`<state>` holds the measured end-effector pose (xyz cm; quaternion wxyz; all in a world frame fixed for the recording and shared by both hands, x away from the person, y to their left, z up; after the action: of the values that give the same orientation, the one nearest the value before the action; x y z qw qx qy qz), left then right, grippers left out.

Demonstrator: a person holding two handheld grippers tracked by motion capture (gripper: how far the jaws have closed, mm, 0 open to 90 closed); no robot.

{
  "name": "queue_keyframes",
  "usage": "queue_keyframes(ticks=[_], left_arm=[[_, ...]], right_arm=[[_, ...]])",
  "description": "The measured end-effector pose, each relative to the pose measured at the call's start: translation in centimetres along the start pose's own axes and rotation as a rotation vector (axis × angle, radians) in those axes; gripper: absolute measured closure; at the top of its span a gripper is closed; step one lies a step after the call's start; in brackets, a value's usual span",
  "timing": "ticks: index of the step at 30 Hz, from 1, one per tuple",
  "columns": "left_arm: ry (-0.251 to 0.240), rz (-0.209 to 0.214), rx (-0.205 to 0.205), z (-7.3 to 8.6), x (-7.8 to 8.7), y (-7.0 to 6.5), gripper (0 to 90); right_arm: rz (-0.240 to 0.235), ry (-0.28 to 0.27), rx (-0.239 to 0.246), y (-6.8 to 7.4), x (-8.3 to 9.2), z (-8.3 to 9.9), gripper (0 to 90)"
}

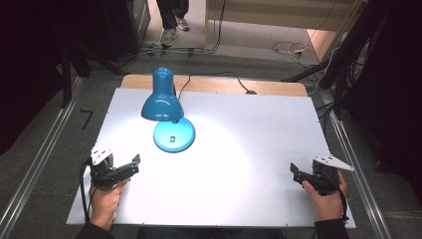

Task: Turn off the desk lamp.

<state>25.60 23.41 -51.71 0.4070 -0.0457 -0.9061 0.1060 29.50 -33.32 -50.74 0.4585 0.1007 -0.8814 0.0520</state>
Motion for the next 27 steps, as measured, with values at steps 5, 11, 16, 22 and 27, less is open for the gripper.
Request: queue_keyframes(ticks=[5,11,16,22,27], left_arm=[[-0.008,-0.023,-0.028,-0.2,-0.2,-0.4,6.7],[-0.016,-0.036,-0.035,-0.4,-0.3,-0.5,6.8],[-0.023,-0.029,-0.037,-0.6,-0.2,-0.5,7.4],[-0.024,-0.020,-0.048,-1.0,-0.5,-1.1,7.4],[-0.027,-0.011,-0.051,-1.1,-0.6,-1.4,9.6]], right_arm=[[-0.007,-0.002,-0.005,0.0,0.1,-0.1,14.0],[-0.013,-0.023,-0.012,-0.1,0.6,-0.1,13.9],[-0.019,-0.020,-0.006,0.0,0.6,-0.1,14.0],[-0.017,-0.008,-0.003,0.0,0.4,-0.1,13.9],[-0.017,-0.010,-0.006,-0.1,0.5,-0.1,13.9]])
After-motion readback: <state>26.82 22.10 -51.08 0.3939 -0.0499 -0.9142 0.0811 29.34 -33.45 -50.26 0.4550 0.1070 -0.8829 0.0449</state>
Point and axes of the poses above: each handheld gripper's, and its own axes: x roughly backward along the jaws, z roughly out of its underside, y roughly to its left, the point moved 3 cm from there along -x, roughly forward along the jaws, and after that the axes turned 15 degrees about y, right-handed, at the moved point
